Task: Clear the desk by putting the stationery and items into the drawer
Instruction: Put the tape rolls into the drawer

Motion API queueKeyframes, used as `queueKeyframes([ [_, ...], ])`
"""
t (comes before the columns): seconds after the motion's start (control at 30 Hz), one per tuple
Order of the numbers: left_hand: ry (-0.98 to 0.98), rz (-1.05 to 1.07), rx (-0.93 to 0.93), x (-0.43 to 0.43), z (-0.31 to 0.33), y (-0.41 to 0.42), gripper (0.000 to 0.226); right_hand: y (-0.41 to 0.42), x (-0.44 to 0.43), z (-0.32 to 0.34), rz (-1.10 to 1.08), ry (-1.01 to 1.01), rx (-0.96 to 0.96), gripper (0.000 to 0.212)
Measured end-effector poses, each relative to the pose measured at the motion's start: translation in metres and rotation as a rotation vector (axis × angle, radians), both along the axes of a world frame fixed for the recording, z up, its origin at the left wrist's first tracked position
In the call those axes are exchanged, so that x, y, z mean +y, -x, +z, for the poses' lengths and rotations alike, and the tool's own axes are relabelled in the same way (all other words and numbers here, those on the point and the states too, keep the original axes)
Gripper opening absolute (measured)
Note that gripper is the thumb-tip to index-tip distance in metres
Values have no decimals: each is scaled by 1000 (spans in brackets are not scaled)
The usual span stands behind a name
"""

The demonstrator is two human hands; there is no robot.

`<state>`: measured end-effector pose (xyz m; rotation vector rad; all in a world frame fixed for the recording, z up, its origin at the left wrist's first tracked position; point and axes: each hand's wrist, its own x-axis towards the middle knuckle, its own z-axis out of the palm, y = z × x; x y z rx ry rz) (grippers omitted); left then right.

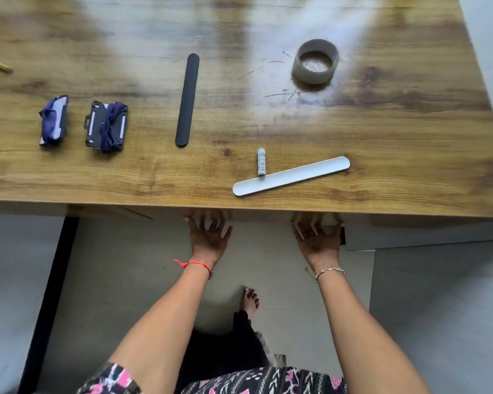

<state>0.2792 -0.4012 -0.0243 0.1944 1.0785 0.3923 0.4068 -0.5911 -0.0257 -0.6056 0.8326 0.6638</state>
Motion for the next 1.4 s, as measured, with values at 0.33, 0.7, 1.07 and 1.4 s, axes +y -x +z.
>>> queueKeyframes([
  [0.33, -80, -46, 97, 2, 6, -9, 61, 2, 5, 0, 17, 107, -26, 78],
  [0.7, -159, -86, 87, -32, -10, 31, 27, 48, 2, -16, -68, 177, -28, 90],
  [1.07, -411, -1208, 401, -68, 66, 123, 25, 124, -66, 51, 357, 935, -207, 30],
  [1.4, -1832, -1530, 200, -16, 117, 130, 40, 140, -56, 90, 1021, 1654, -1454, 45],
])
